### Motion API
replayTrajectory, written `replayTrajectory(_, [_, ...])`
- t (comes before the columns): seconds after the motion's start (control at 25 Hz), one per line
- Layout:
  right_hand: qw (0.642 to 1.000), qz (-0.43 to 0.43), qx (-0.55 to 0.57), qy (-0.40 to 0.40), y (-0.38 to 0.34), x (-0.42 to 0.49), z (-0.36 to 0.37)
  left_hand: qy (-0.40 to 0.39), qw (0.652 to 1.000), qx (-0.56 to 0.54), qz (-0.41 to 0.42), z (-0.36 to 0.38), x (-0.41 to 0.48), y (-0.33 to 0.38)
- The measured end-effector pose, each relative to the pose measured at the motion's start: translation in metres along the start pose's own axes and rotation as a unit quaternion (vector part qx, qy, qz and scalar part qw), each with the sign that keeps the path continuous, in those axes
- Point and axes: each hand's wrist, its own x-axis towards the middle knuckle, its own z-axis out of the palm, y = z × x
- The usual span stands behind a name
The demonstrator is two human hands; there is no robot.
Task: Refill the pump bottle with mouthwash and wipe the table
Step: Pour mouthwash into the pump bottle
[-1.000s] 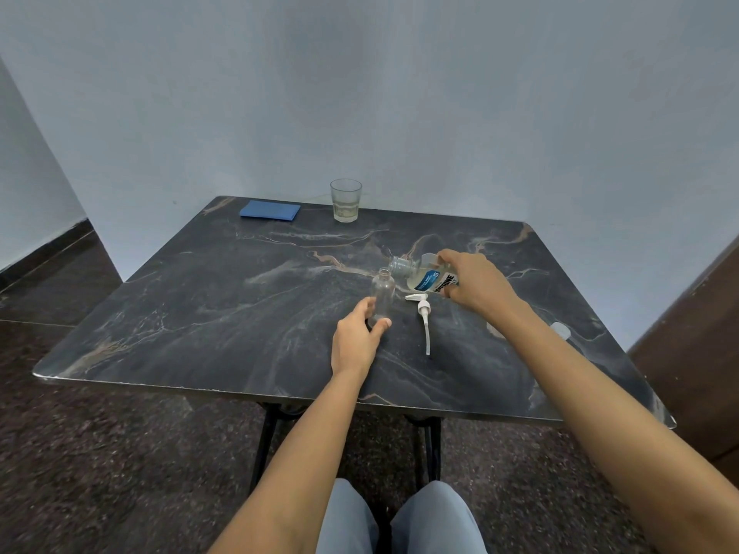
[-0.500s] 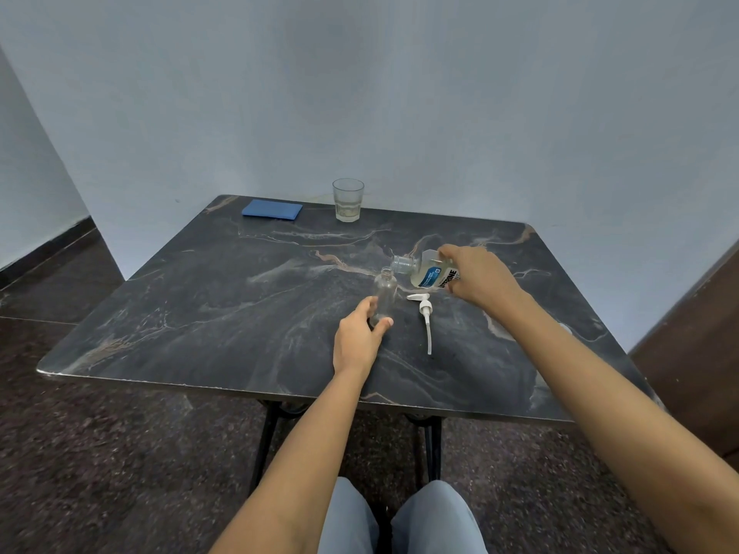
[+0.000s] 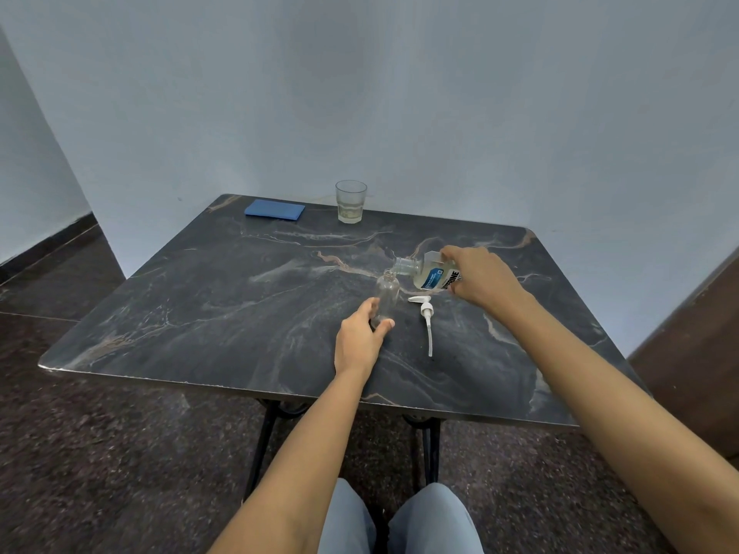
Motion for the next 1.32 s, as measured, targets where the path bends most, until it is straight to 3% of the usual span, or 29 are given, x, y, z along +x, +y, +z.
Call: replayTrajectory(1.32, [0.999,-0.016,-0.039,0.002,0.0004,0.0051,-0.0013,-0.002,1.000,0.013,0.005,-0.0005,0.0004,0.0006])
